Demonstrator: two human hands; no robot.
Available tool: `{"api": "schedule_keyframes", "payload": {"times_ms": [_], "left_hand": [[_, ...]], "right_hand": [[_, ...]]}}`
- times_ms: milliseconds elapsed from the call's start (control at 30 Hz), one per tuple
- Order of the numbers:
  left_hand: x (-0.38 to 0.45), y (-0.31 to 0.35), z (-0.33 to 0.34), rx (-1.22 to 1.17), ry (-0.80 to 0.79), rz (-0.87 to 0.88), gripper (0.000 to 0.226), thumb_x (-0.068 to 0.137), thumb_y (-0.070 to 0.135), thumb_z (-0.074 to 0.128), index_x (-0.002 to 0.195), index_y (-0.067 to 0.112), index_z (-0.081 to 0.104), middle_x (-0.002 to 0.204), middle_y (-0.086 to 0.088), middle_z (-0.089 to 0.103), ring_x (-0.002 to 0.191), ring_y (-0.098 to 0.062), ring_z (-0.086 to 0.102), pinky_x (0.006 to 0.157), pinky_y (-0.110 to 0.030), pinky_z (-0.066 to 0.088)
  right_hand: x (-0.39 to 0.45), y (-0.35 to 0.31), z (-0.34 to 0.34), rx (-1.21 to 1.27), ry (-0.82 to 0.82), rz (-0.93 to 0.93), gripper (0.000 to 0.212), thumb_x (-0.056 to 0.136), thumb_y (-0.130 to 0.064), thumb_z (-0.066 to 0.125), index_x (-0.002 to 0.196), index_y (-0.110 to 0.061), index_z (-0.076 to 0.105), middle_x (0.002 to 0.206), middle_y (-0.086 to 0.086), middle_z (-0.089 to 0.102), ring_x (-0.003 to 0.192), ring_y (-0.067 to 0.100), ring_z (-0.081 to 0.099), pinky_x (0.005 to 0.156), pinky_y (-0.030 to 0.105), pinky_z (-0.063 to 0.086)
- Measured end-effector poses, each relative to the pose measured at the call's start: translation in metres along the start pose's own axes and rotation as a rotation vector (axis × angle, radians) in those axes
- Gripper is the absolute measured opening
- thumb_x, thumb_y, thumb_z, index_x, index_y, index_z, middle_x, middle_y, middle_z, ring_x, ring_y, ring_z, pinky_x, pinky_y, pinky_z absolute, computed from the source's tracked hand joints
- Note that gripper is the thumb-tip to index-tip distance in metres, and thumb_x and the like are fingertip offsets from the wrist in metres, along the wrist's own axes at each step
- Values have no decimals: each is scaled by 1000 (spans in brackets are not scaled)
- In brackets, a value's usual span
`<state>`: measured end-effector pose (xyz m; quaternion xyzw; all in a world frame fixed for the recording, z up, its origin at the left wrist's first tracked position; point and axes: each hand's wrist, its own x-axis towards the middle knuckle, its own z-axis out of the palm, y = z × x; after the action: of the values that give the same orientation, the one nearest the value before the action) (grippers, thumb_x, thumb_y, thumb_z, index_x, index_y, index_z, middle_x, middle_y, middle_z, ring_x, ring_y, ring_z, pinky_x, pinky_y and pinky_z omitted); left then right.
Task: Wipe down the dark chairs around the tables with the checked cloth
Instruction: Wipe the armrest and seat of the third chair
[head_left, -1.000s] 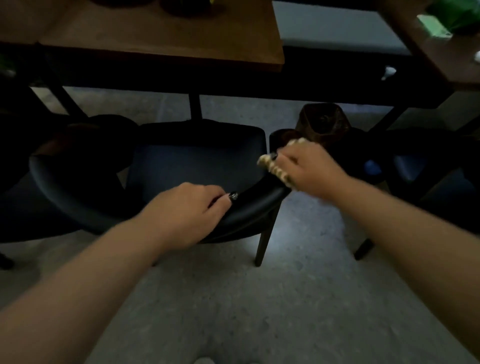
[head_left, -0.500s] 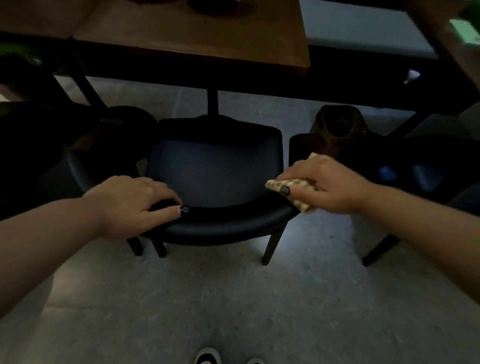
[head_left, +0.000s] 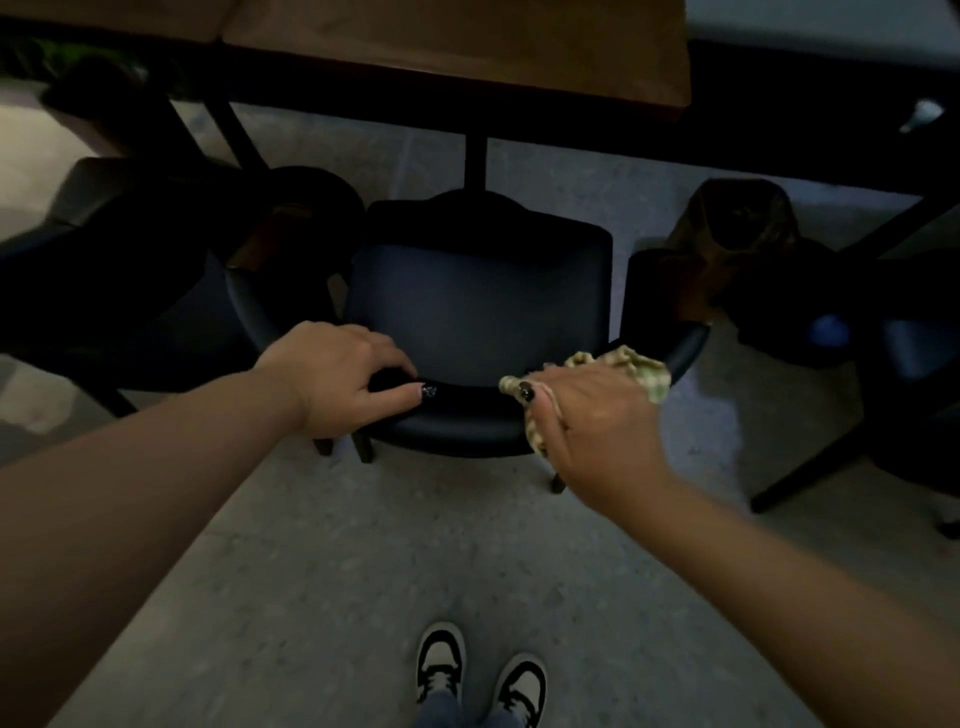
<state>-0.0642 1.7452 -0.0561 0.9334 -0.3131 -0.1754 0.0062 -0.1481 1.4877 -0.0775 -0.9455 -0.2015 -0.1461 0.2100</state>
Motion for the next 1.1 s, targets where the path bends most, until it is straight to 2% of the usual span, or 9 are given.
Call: {"api": "schedule_keyframes", "payload": {"times_ms": [100,133,200,300,500,833,967,1033,1100], "left_hand": [[0,1,0,5,0,-3,88,68,80,-2,125,45,54,127,20,56,118,-8,51,85,-33,47],[0,2,0,7,-4,-6,87,68,79,-2,126,45,54,127,20,56,118,-8,51,84,-33,47],[0,2,0,3,4,-8,88,68,79,-2,125,44,55,126,20,57,118,-9,52,83,-32,46],[1,0,0,-8,23,-3,89,68,79,-1,125,43,56,126,20,58,118,-9,52,81,-31,45],[2,-4,4,-16,29,10,87,70,78,-1,126,42,55,127,20,58,118,-9,53,81,-31,43],[0,-8,5,-87,44,59,79,77,66,2,130,36,54,129,15,58,118,-10,53,81,-30,45],[-2,-9,5,-156,53,59,68,85,60,13,137,33,47,143,15,43,127,-10,47,84,-31,44],[-3,-11,9,-227,112,55,56,91,52,25,139,31,46,148,13,37,131,-11,43,91,-34,45],[-3,-15,10,-484,224,22,45,96,39,35,135,24,52,149,8,35,129,-6,42,99,-32,43]], "right_hand": [[17,13,-22,-232,-349,-5,39,98,-28,33,124,-27,62,95,-4,71,90,20,66,88,37,42],[19,27,-31,-224,-381,49,41,98,-30,34,132,-25,56,102,0,70,99,23,64,96,39,39],[17,51,-41,-87,-311,150,48,98,-35,30,125,-11,61,109,10,69,106,30,61,97,36,37],[9,58,-31,-47,-143,173,53,98,-36,28,97,-7,73,89,10,71,84,27,64,80,33,45],[0,16,4,-42,164,168,38,95,-15,48,61,-5,63,62,7,62,60,22,58,68,35,46],[1,-23,26,-98,259,223,37,97,-16,49,66,-4,66,74,9,70,72,23,67,77,35,52],[8,-48,34,-152,293,239,31,95,-14,53,70,-3,69,79,9,72,75,23,69,78,35,52],[16,-66,40,-161,307,252,29,94,-14,54,73,-3,71,81,8,72,75,23,69,76,35,53],[24,-89,50,-157,301,274,29,95,-15,52,78,-3,72,84,8,73,77,23,69,75,36,53]]}}
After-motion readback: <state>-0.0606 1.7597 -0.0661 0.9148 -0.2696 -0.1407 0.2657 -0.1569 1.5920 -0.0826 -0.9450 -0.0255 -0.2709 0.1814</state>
